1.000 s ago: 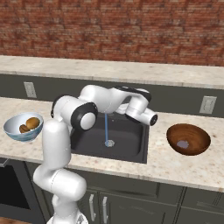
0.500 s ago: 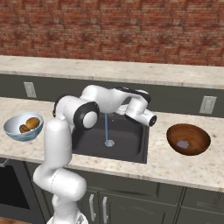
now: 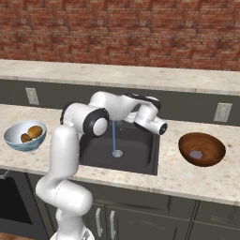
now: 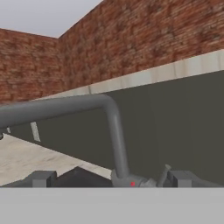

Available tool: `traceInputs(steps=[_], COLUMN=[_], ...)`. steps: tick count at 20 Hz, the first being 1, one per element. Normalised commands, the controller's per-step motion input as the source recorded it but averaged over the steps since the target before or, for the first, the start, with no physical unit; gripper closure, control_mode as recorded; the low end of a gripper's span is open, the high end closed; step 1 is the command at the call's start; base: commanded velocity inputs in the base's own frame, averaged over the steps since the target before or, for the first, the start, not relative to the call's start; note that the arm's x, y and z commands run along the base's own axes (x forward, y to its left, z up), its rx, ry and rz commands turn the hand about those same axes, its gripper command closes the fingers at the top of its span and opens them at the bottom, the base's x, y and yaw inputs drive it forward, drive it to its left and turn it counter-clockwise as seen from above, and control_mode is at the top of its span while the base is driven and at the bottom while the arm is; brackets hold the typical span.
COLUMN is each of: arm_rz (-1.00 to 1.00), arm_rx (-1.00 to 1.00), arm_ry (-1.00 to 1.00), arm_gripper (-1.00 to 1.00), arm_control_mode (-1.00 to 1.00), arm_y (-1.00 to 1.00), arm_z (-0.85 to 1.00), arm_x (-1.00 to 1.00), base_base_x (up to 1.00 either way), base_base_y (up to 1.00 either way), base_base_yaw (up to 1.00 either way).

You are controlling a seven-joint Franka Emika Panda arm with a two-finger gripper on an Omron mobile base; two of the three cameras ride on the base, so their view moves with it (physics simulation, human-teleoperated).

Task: Pick the potatos from the sink and place them in one bowl. Place the eggplant in the other bowl. Then turn off the sink faucet.

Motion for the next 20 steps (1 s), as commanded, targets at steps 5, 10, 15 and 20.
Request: traceInputs(steps=[5, 10, 15, 20], arm_rz=[0.0, 0.0, 0.0, 0.0], arm_rx=[0.0, 0.0, 0.0, 0.0], arm_ry=[0.0, 0.0, 0.0, 0.0], arm_gripper=[-1.0, -1.0, -1.0, -1.0], arm_control_mode=[-1.0, -1.0, -1.0, -1.0], arm_y=[-0.03, -0.06, -0.04, 0.0], arm_z=[-0.1, -0.11, -0.12, -0.14], arm_x=[0.26, 0.28, 0.3, 0.31], base_base_x=[0.0, 0.0, 0.0, 0.0], base_base_y=[0.0, 0.0, 0.0, 0.0], base_base_yaw=[0.0, 0.0, 0.0, 0.0])
